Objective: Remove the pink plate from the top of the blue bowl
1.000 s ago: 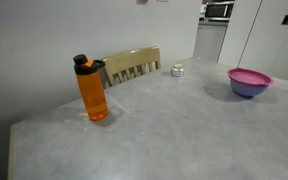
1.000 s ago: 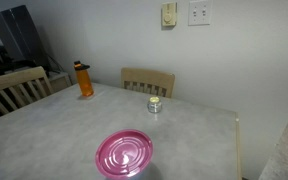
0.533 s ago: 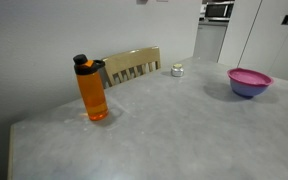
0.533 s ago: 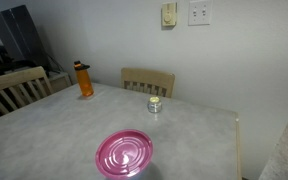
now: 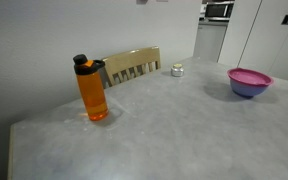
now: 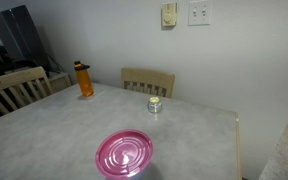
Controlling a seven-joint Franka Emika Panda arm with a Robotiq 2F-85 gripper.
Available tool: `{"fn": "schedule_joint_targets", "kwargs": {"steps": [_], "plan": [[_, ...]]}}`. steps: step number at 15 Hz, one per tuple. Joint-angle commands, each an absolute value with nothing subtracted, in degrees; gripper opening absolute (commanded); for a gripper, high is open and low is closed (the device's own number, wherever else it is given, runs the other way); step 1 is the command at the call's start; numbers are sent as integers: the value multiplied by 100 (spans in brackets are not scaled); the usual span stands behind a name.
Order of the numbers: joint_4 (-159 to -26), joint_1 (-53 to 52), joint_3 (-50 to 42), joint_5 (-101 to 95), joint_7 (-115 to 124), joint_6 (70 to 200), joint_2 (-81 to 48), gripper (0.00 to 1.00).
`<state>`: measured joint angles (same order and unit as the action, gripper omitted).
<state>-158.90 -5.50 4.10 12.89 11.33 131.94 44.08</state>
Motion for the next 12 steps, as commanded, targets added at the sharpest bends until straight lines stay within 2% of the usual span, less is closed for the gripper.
{"fn": "schedule_joint_targets", "kwargs": {"steps": [1,5,12], "plan": [[-15717,-402,-85,1112,266,13390,3818,100],[-15505,-410,-506,1058,-481,13846,3040,100],[-15138,161,-454,326,-192,14992,1448,100]]}}
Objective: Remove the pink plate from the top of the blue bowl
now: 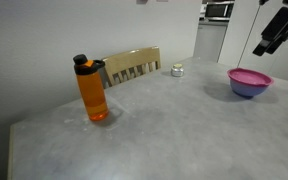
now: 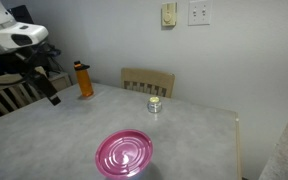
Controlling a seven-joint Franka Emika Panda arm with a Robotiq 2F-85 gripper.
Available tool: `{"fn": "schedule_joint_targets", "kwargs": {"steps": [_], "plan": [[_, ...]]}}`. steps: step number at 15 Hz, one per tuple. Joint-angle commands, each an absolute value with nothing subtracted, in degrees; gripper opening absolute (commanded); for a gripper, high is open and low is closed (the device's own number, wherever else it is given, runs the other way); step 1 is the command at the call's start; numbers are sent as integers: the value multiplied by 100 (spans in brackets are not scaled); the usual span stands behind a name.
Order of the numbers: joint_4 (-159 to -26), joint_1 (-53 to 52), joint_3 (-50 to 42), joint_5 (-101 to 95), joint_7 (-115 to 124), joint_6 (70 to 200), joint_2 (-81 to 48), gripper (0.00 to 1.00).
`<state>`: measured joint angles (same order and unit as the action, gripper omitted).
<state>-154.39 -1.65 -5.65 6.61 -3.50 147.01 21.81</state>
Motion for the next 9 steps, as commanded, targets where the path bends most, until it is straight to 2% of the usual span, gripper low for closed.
{"fn": "schedule_joint_targets", "kwargs": {"steps": [1,2,9], "plan": [[-15123,241,-437,171,-113,14978,1386,100],[-15315,66,-497,421,-254,14880,1748,100],[-15140,320,-601,228,-192,15077,1203,100]]}}
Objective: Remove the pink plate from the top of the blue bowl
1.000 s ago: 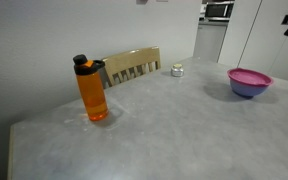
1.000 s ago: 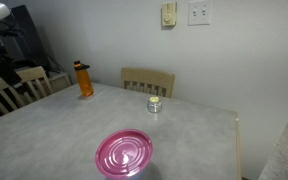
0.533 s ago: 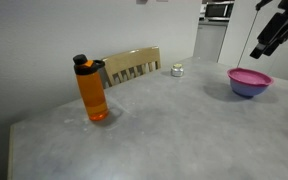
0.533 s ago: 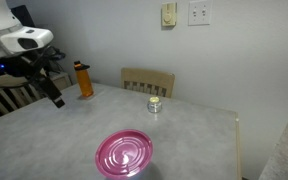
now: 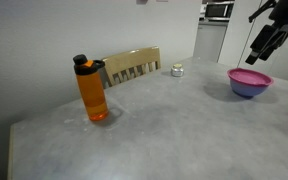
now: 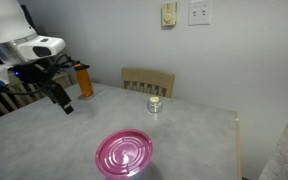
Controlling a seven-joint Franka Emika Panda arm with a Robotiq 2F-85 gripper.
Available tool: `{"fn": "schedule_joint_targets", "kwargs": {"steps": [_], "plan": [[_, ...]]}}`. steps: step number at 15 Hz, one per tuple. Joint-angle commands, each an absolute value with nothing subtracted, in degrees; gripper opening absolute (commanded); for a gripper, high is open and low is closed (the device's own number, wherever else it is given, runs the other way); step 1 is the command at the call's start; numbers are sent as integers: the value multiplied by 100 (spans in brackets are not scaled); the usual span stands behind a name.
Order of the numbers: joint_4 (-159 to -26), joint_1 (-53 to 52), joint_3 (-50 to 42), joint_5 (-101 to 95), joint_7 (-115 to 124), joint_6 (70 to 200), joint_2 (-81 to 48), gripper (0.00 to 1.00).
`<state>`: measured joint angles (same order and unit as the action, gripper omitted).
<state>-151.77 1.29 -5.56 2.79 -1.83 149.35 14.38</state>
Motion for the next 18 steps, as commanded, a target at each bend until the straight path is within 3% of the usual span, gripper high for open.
{"fn": "schedule_joint_targets", "kwargs": {"steps": [1,10,18], "plan": [[-15142,366,-643,217,-216,15077,1164,100],[-15085,757,-1108,-23,-1002,15896,419,100],[-14524,784,-1118,1065,-2590,16575,-772,100]]}}
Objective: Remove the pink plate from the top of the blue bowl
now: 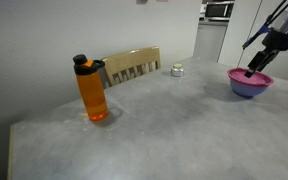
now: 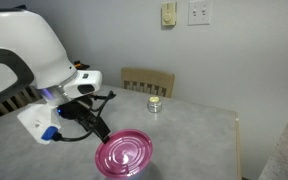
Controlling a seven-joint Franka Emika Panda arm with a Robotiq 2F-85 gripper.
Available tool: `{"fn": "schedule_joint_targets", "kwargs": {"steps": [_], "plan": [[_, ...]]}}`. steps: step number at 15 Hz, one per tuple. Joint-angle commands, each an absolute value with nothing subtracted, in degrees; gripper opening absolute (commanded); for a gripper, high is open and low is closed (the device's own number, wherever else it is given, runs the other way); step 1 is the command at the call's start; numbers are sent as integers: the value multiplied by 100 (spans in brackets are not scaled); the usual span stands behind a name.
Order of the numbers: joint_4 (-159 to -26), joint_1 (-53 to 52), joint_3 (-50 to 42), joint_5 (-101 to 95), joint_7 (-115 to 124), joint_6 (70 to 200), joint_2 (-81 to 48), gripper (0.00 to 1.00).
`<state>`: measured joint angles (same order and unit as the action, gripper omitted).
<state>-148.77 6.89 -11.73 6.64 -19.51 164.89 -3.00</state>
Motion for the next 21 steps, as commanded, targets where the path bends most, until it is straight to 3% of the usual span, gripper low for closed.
{"fn": "schedule_joint_targets", "kwargs": {"steps": [1,10,12,13,14,21], "plan": [[-14424,816,-1099,1161,-2758,16531,-875,100],[-13707,999,-950,1370,-3633,16127,-1612,100],[-13650,1364,-632,1114,-3482,16021,-1652,91],[-13604,1411,-598,1105,-3456,15971,-1700,71],[-13577,1503,-510,1117,-3459,15890,-1707,71],[-13358,1710,-414,1054,-3253,15563,-1766,23]]}}
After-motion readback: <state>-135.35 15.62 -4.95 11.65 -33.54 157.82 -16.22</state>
